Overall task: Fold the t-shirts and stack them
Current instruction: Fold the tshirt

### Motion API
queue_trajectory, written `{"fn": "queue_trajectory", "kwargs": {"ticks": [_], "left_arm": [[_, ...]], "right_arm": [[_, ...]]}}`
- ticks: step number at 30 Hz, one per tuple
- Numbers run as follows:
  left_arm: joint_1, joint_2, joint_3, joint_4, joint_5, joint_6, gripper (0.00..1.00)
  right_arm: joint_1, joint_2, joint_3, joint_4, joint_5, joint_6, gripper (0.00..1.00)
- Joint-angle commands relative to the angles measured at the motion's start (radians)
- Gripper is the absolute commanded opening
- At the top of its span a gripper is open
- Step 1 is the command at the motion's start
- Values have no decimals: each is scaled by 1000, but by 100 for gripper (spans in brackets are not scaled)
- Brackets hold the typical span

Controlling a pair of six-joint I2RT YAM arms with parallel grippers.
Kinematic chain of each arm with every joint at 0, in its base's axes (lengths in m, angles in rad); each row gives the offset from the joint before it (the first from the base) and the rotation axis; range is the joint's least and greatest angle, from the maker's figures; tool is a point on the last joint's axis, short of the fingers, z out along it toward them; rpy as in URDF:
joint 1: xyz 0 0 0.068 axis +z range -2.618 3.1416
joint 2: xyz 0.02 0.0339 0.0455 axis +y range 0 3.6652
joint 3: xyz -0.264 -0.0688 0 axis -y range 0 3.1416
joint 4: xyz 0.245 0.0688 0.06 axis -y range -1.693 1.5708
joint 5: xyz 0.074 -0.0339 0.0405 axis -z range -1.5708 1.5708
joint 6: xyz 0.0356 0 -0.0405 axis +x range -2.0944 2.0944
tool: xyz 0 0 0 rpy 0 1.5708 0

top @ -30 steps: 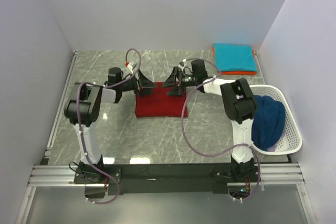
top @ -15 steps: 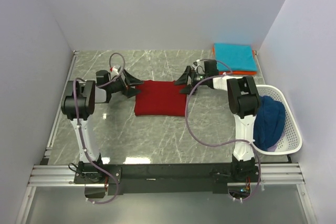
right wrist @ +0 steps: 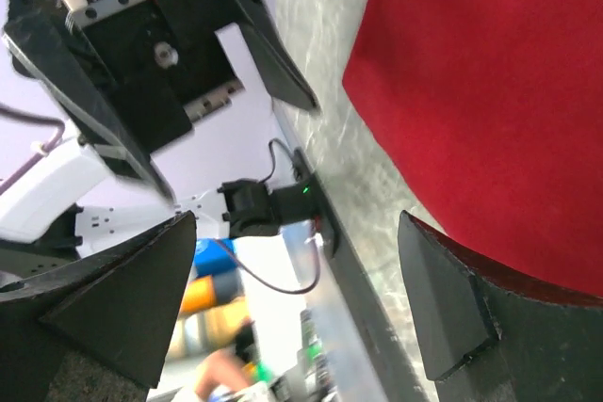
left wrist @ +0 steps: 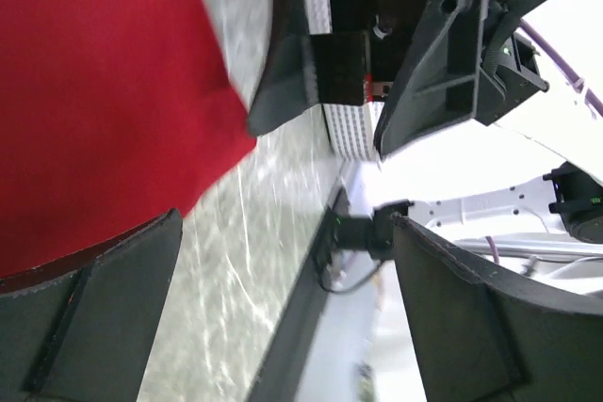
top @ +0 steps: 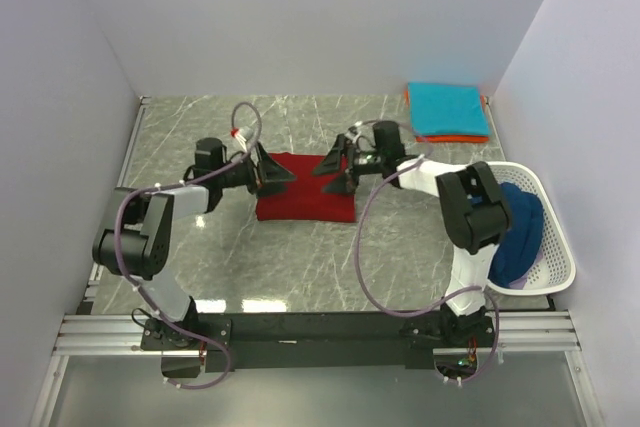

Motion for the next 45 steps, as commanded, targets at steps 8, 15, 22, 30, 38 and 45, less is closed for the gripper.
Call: {"fn": "queue_trajectory", "kwargs": {"ticks": [8, 15, 22, 30, 38, 45], "left_arm": [[8, 283, -15, -46, -60, 2, 99], [101, 251, -30, -222, -116, 167, 99], [98, 53, -66, -247, -5, 246, 99], [120, -138, -103, -162, 62, 114, 99], [135, -195, -101, -231, 67, 143, 99], [138, -182, -136, -182, 58, 161, 100]], "right_arm": [[73, 233, -17, -28, 65, 31, 93], [-51, 191, 3, -321, 247, -236, 94], [-17, -12, -59, -256, 101, -204, 93], [171, 14, -15, 74, 32, 47, 90], [227, 265, 20, 281, 64, 204, 90], [193, 370, 5, 240, 83, 153, 90]]}}
